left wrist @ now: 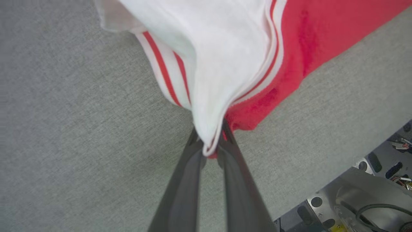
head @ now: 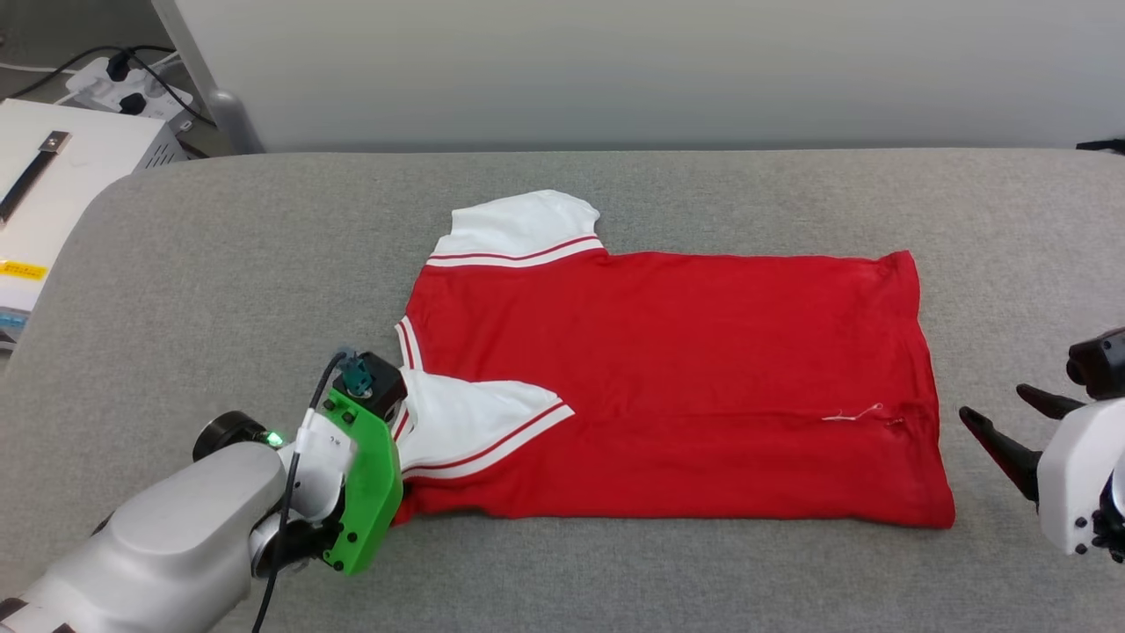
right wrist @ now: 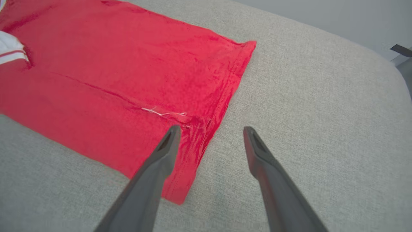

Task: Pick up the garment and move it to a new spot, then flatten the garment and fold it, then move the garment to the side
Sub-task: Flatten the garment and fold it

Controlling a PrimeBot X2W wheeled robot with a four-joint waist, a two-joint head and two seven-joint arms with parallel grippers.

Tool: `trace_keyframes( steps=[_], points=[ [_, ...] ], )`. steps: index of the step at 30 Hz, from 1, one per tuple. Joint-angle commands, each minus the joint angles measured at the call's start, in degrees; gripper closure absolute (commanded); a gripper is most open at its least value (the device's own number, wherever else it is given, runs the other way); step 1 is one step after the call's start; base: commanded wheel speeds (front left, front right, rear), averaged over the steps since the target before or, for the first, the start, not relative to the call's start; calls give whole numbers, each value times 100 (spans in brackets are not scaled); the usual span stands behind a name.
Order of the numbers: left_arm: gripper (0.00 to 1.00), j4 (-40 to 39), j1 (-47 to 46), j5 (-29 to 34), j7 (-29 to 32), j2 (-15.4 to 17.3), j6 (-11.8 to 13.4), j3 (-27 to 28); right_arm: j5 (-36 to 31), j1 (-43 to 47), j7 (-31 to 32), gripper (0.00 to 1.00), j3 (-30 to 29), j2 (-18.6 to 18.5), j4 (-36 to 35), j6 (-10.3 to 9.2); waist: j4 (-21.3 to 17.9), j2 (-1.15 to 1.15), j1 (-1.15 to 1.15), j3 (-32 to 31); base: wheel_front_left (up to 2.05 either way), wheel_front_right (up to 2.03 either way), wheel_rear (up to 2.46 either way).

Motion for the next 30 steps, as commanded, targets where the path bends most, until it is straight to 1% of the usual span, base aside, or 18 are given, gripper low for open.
trace_keyframes(
  steps=[1, 4, 6, 10, 15, 21, 25, 26, 27, 28, 30],
  points=[
    [100, -74, -73, 26, -68, 64, -16, 10, 106, -128, 321, 0, 26, -90, -88, -4, 35, 0, 0, -10, 0, 0, 0],
    [100, -236, -159, 101, -135, 138, -16, 9, 233, -231, 1075, 0, 114, -271, -238, -4, 71, 0, 0, 27, 0, 0, 0],
    [100, -305, -211, 130, -175, 152, -16, 9, 285, -299, 1449, 0, 172, -309, -268, -4, 106, 0, 0, 69, 0, 0, 0],
    [100, -387, -286, 155, -229, 158, -16, 9, 369, -388, 1934, 0, 283, -165, -89, -4, 158, 0, 0, 158, 0, 0, 0],
    [100, -437, -368, 251, -266, 149, -16, 9, 313, -479, 2003, 0, 432, 161, 419, -4, 237, 0, 0, 313, 0, 0, 0],
    [100, -426, -388, 326, -331, 99, -16, 9, 269, -447, 1736, 0, 659, 643, 1290, -4, 313, 0, 0, 453, 0, 0, 0],
    [100, -408, -285, 344, -328, 58, -16, 9, 373, -353, 1494, 0, 909, 859, 1554, -4, 323, 0, 0, 479, 0, 0, 0],
    [100, -401, -263, 348, -336, 60, -16, 9, 406, -350, 1450, 13, 959, 875, 1581, -4, 315, 0, 0, 473, 0, 0, 0],
    [100, -392, -237, 351, -340, 63, -16, 9, 423, -363, 1377, 89, 1023, 866, 1589, -4, 305, 0, 0, 460, 0, 0, 0],
    [100, -384, -211, 355, -339, 65, -16, 9, 429, -379, 1305, 100, 1067, 848, 1586, -4, 293, 0, 0, 439, 0, 0, 0],
    [100, -370, -149, 353, -333, 69, -16, 9, 446, -418, 1116, 100, 1132, 789, 1568, -4, 266, 0, 0, 378, 0, 0, 0]
  ],
)
